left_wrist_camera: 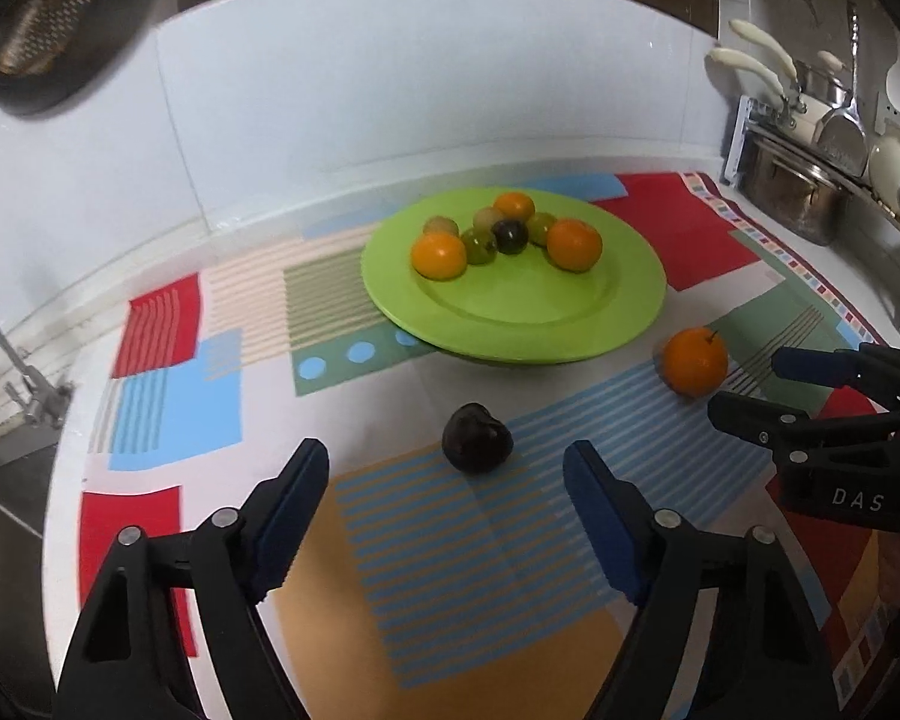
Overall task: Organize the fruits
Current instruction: 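Close the left gripper on the last dark plum while the right gripper grasps the last orange, then carry the plum and orange over the light-green plate with both grippers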
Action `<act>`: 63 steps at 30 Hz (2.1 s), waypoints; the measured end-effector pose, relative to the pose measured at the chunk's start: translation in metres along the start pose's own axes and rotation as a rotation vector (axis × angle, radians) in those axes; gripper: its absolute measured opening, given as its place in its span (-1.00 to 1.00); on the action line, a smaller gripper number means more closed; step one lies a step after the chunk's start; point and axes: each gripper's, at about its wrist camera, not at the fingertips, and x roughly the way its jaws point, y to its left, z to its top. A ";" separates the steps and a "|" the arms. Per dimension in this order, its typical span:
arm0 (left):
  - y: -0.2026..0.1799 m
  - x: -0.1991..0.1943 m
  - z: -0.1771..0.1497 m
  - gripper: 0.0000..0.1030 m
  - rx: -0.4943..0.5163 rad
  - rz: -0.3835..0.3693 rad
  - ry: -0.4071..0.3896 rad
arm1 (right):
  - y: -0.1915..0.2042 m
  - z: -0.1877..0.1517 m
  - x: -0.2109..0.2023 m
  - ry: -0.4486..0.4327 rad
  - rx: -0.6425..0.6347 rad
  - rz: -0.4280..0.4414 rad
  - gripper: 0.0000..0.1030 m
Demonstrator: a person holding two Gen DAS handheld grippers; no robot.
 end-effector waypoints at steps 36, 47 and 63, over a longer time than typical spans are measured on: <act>-0.009 0.011 0.026 -0.39 -0.033 -0.113 0.053 | 0.000 0.021 0.020 0.014 -0.002 0.101 -0.18; -0.014 -0.004 0.055 -0.39 0.007 -0.128 -0.021 | 0.003 0.040 -0.003 -0.059 -0.035 0.110 -0.18; -0.001 0.047 0.092 -0.39 0.017 -0.145 -0.007 | 0.011 0.082 0.032 -0.063 -0.077 0.130 -0.18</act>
